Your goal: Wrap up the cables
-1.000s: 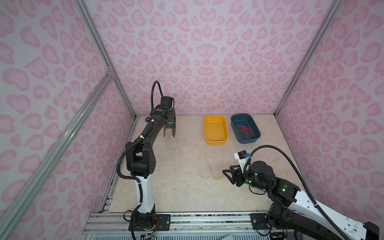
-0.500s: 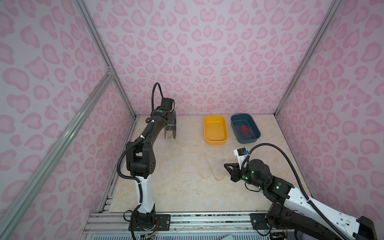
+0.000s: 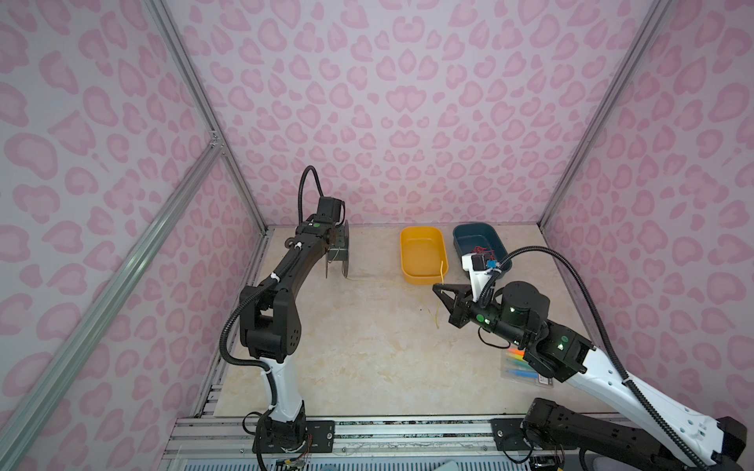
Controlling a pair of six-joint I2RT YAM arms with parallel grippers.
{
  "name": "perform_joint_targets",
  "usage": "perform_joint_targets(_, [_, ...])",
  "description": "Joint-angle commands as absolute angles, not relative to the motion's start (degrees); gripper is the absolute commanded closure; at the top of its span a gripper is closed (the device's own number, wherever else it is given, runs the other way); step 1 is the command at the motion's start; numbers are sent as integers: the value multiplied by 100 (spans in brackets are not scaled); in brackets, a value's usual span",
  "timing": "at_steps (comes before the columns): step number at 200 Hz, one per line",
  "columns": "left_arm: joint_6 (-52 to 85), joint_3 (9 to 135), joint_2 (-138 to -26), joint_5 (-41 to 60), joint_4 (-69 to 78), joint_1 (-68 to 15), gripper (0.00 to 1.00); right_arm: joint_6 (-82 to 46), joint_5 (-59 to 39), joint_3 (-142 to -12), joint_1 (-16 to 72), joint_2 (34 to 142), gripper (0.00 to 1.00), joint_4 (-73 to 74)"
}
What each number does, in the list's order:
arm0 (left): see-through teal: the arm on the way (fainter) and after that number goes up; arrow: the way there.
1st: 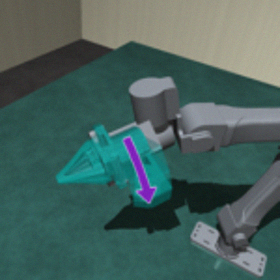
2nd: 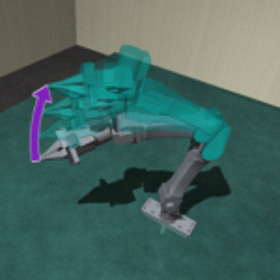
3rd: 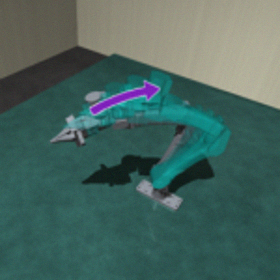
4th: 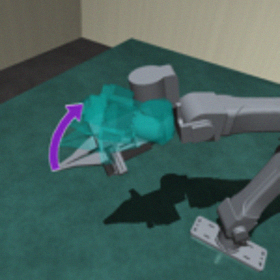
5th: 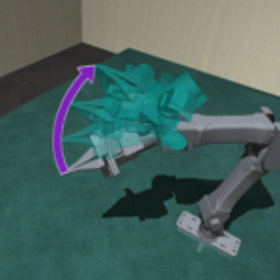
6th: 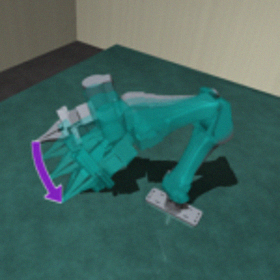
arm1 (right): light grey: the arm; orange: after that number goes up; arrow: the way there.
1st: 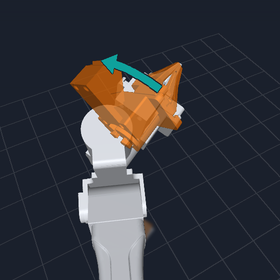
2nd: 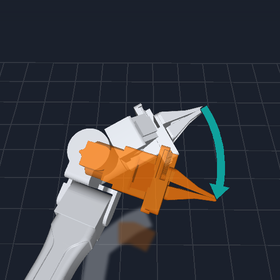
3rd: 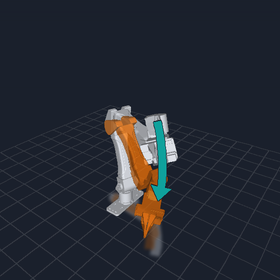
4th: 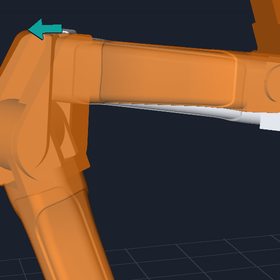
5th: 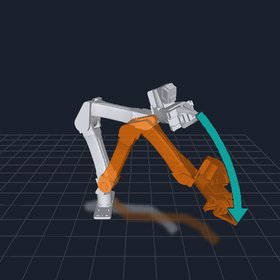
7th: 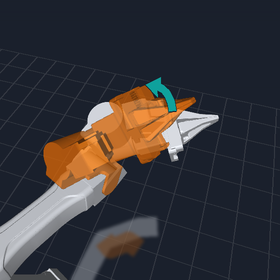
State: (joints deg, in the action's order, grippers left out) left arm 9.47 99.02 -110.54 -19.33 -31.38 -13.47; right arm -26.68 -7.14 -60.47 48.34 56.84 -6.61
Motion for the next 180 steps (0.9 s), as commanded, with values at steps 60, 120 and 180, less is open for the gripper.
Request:
perform_joint_targets(60, [903, 8232, -10011, -2337, -2317, -2198, 96, -1848, -1464, -9999, 3738, 7792, 100, -626])
perform_joint_targets(120, [844, 6793, -8499, -2190, -2471, -2853, 96, -2109, -2057, -11654, 2962, 9112, 100, -590])
perform_joint_targets(180, [718, 6280, -7449, -1786, -3340, -3534, 96, -2709, -2397, -12224, 2284, 10068, 100, -205])
